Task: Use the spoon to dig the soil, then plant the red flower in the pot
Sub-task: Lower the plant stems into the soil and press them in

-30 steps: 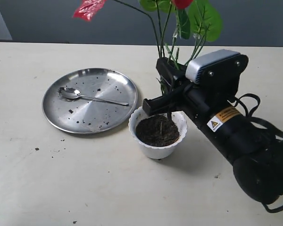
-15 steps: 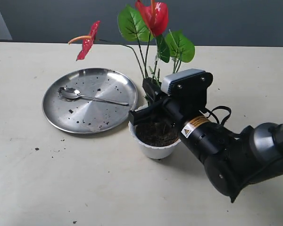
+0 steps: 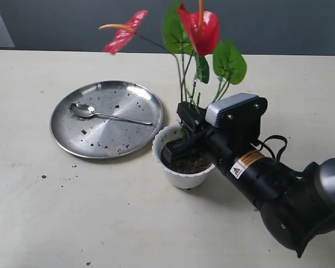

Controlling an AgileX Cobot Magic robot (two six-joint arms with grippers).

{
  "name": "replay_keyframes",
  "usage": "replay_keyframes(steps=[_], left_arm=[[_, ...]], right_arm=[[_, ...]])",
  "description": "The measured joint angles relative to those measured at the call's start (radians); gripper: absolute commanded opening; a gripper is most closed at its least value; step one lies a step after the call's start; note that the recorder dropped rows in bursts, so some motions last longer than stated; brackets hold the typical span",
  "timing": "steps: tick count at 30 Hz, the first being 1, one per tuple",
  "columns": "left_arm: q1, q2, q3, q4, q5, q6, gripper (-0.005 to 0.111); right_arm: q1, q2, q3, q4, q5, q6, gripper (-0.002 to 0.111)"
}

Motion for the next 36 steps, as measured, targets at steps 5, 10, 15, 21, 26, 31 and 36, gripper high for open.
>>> replay_keyframes(steps=[5, 10, 15, 21, 26, 31, 36], left_arm=[[0.000, 0.000, 0.000, 0.000, 0.000, 0.000, 0.002], [0.000, 0.000, 0.000, 0.000, 0.000, 0.000, 0.002], [0.000, 0.000, 0.000, 0.000, 0.000, 0.000, 0.002], [0.000, 0.000, 0.000, 0.000, 0.000, 0.000, 0.002], [0.000, 0.000, 0.000, 0.000, 0.000, 0.000, 0.002], [0.000, 0.000, 0.000, 0.000, 0.000, 0.000, 0.002], [0.000, 0.000, 0.000, 0.000, 0.000, 0.000, 0.002]], right_arm=[[0.000, -0.002, 0.004, -0.063, 0.003, 0.043, -0.001], [0.000, -0.006, 0.025, -0.059, 0.005, 0.051, -0.001], [0.000, -0.034, 0.061, -0.032, 0.005, 0.055, -0.001], [0.000, -0.051, 0.071, -0.026, 0.035, 0.059, -0.001], [0.000, -0.056, 0.071, -0.026, 0.045, 0.059, -0.001], [0.000, -0.060, 0.071, -0.024, 0.051, 0.059, -0.001], [0.000, -0.063, 0.071, -0.024, 0.054, 0.059, -0.001]])
